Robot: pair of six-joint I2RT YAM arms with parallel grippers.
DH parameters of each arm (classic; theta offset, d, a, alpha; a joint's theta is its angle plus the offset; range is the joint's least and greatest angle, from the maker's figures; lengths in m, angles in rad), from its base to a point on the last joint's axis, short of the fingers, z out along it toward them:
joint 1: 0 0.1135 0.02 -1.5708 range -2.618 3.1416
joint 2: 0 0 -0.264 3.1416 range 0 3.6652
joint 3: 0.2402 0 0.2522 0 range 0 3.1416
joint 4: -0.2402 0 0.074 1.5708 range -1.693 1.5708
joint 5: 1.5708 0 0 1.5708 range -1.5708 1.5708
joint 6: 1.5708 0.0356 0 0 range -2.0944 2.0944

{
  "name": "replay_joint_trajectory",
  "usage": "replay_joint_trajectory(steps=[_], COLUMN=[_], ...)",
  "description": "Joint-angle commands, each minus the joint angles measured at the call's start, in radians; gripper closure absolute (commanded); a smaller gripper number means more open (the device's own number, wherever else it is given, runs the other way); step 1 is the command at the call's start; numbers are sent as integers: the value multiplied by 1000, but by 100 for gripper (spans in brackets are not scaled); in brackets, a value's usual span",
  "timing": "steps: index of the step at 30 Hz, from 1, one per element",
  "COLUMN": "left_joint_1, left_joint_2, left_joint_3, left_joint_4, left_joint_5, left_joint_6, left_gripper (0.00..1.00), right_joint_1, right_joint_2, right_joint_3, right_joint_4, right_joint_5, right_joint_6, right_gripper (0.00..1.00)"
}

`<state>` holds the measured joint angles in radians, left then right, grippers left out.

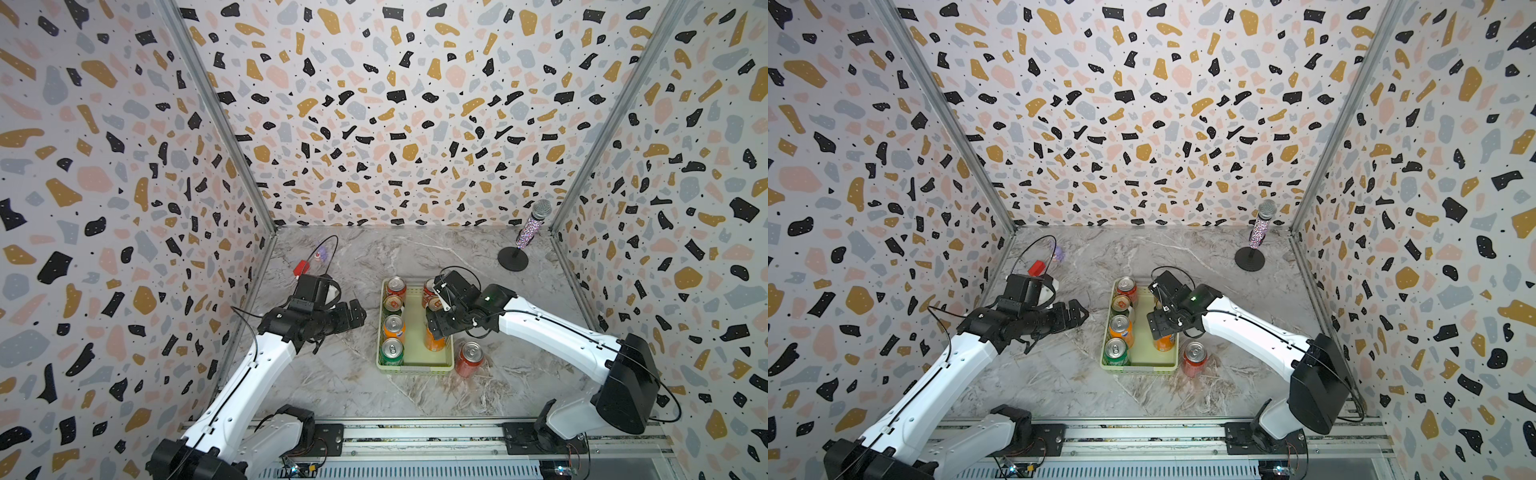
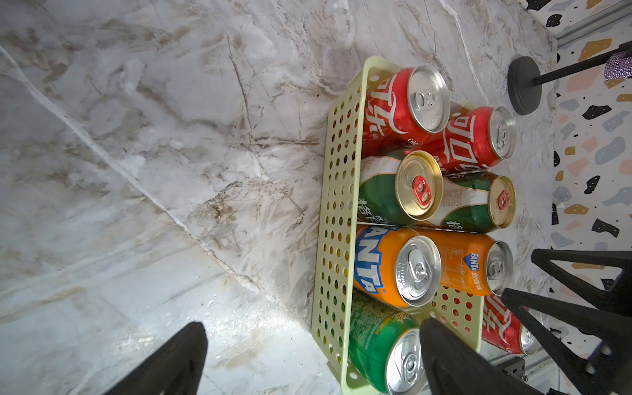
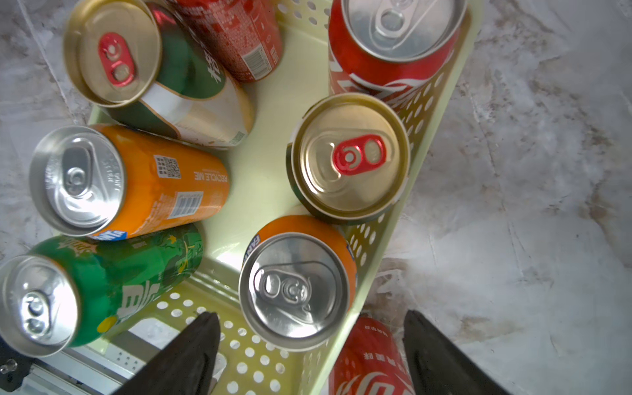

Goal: Take out the drinks from the basket
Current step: Pick up the drink from the basket.

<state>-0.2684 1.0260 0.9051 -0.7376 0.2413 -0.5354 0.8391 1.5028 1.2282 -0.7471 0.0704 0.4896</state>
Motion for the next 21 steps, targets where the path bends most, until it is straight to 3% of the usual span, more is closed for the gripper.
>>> replay_joint_trajectory(steps=[1,21], left_joint_1=[8,8], left_joint_2=[-15,2], left_joint_3=[-6,-3], left_joint_4=[9,3], left_joint_5=[-25,-27], left_joint_6=[20,31], left_gripper=[0,0], right_joint_1=[0,8], right_joint_2=[9,87], right_joint_3=[40,17], right_joint_4=[-1,65], right_joint_5=[6,7], right_joint_6=[4,23], right_gripper=[12,12])
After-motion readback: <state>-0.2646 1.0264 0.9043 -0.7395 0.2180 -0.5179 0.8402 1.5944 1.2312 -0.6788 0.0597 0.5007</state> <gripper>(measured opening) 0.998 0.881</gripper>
